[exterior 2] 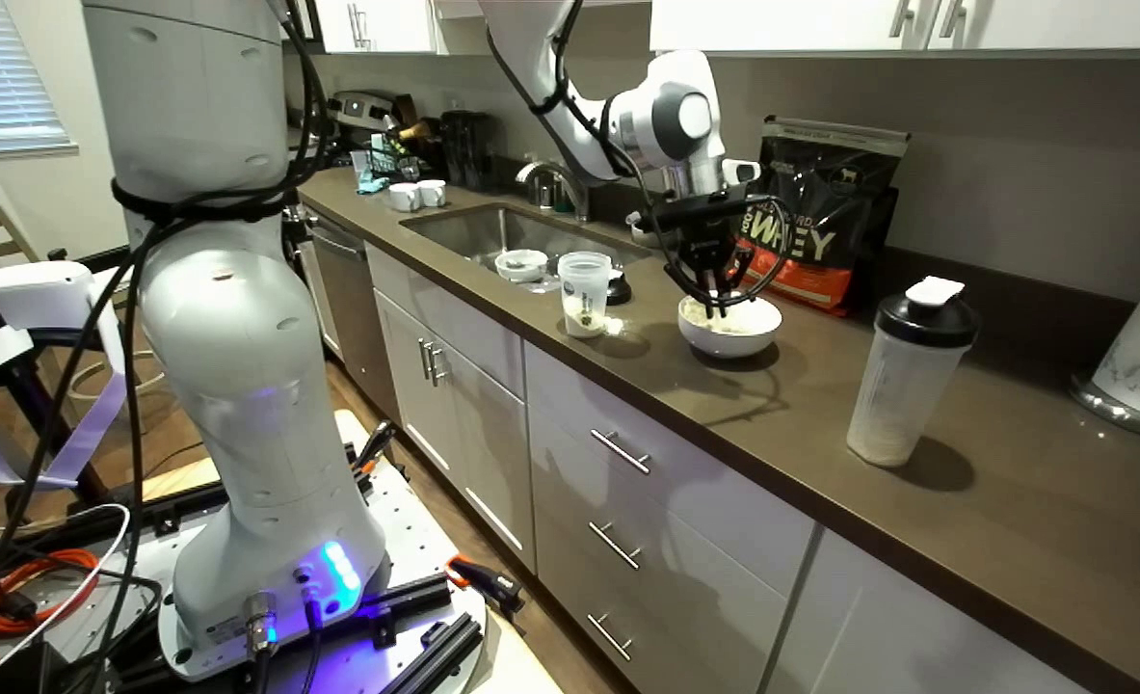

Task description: Put one scoop of powder from the white bowl into the clear bottle on the left

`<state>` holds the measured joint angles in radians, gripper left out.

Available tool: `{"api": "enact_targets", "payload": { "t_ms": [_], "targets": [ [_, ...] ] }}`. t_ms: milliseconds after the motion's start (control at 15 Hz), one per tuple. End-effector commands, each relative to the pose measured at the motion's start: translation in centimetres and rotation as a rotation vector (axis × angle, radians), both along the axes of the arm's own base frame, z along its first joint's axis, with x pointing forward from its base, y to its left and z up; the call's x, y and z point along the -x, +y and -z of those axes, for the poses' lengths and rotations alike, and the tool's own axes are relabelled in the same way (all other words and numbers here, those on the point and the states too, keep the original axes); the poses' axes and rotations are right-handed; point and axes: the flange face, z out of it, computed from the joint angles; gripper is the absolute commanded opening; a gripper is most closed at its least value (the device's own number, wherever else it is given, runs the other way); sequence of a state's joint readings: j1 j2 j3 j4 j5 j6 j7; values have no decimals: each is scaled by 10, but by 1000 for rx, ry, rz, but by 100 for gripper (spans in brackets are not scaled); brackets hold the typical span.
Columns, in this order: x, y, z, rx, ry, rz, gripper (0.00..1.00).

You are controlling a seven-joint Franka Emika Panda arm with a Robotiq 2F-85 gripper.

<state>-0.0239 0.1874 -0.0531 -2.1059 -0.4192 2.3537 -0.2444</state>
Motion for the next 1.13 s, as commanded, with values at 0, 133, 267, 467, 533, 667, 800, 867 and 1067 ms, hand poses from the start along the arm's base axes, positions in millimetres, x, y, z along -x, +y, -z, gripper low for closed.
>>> {"api": "enact_targets", "payload": {
  "t_ms": [0,133,267,467,533,667,800,867,1067],
  "targets": [
    [4,5,-15,-7,1,4,48],
    [9,8,-26,-13,-16,-9,61],
    [14,12,-38,-24,-33,-22,74],
    [23,18,-55,-72,-32,-39,95],
    [26,19,-57,-87,-26,-44,98],
    [33,21,-64,-116,2,-57,100],
    [40,22,-69,-140,33,-75,100],
    [44,23,-72,-155,50,-87,100],
    [51,22,-79,-171,90,-105,100]
  ]
}}
